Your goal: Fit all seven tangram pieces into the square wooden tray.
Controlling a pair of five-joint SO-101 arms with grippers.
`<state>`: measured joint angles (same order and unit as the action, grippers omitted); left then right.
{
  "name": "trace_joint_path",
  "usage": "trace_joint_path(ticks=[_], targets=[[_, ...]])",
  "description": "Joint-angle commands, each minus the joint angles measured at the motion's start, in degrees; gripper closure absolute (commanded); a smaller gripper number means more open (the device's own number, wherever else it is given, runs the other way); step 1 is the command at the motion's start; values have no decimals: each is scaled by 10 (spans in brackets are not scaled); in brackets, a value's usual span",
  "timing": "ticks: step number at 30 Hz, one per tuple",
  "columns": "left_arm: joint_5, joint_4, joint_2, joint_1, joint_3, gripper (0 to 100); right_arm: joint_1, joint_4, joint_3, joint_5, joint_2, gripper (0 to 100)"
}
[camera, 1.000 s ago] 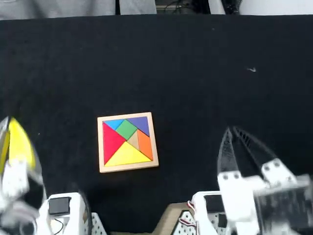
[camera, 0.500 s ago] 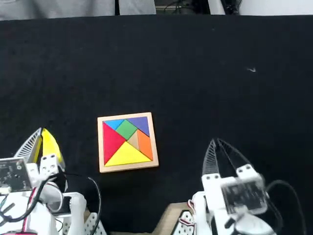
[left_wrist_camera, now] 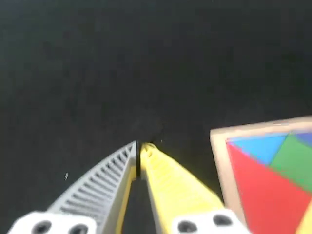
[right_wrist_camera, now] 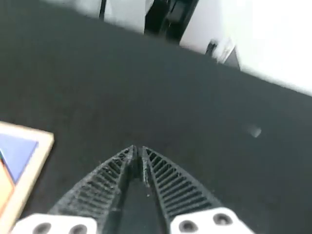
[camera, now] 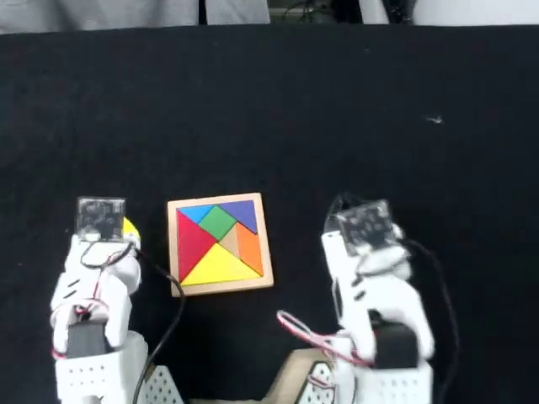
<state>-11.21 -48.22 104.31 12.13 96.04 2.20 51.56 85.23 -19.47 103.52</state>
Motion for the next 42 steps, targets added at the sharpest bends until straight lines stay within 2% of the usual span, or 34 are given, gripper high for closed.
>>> trace_joint_path(ticks=[1,4,8,9,15,42], targets=[[30,-45,1,7,7,970,-5,-66,114,-5,51,986],[31,-98,-2,5,14,970,-5,-5,112,-2,50,984],[34,-236,1,7,14,967,-5,79,113,-2,50,984],[34,-250,2,7,14,967,-5,101,113,-2,50,984],[34,-247,0,6,14,970,-4,236,113,-2,51,986],[32,-246,0,5,14,970,-7,233,113,-5,51,986]])
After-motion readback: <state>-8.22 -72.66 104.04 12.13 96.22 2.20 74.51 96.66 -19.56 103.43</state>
